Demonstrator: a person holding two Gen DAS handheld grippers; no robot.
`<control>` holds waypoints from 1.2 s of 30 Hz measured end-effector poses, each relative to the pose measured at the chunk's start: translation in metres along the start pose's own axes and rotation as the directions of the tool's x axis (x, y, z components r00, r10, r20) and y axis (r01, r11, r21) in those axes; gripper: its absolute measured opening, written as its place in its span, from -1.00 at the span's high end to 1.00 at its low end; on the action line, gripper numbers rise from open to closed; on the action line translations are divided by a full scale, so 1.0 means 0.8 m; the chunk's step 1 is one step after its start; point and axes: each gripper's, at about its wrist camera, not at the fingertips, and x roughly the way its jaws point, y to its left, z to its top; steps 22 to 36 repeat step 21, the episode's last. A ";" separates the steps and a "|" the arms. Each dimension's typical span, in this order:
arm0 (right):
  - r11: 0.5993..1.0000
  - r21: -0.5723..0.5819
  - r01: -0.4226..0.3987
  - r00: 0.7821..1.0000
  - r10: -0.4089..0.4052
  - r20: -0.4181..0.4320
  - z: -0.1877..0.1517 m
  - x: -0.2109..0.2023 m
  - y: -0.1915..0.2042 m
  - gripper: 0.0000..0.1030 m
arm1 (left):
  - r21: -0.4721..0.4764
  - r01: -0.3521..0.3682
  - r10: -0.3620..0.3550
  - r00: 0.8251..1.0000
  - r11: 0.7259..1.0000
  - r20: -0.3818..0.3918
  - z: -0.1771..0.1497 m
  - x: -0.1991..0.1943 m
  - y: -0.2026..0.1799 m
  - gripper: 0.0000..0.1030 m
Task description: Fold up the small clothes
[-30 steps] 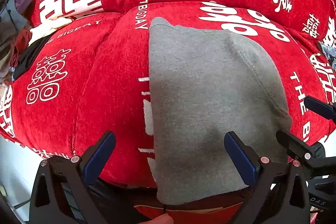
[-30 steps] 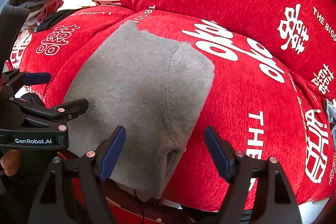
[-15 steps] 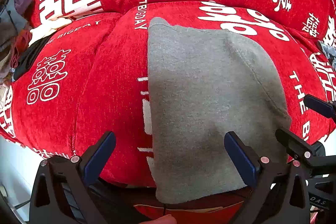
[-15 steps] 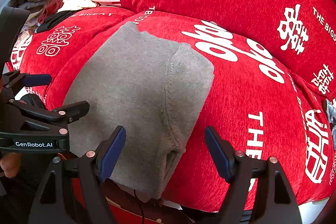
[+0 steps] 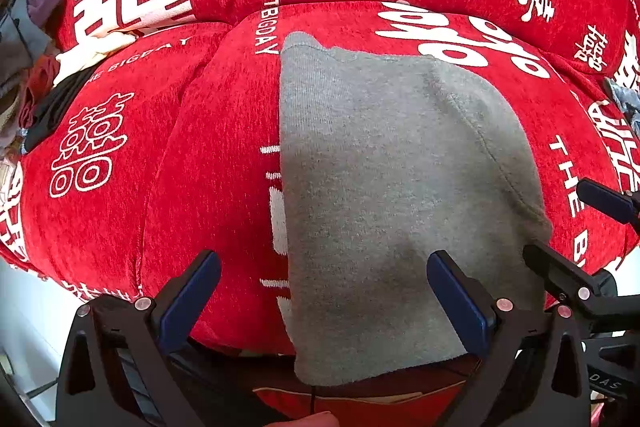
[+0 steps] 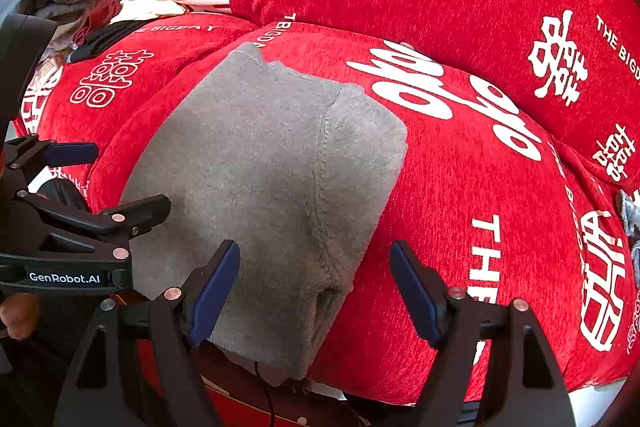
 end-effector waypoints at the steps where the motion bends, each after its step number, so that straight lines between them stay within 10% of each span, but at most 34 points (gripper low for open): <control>1: 1.000 0.000 0.000 1.000 0.000 0.000 0.000 0.000 0.000 -0.55 | 0.000 -0.001 0.001 1.000 1.000 -0.001 0.000 0.000 0.000 -1.00; 36: 1.000 0.004 -0.002 1.000 0.002 0.001 -0.001 0.000 0.001 -0.55 | 0.016 0.007 -0.007 1.000 1.000 -0.010 -0.002 0.003 0.005 -1.00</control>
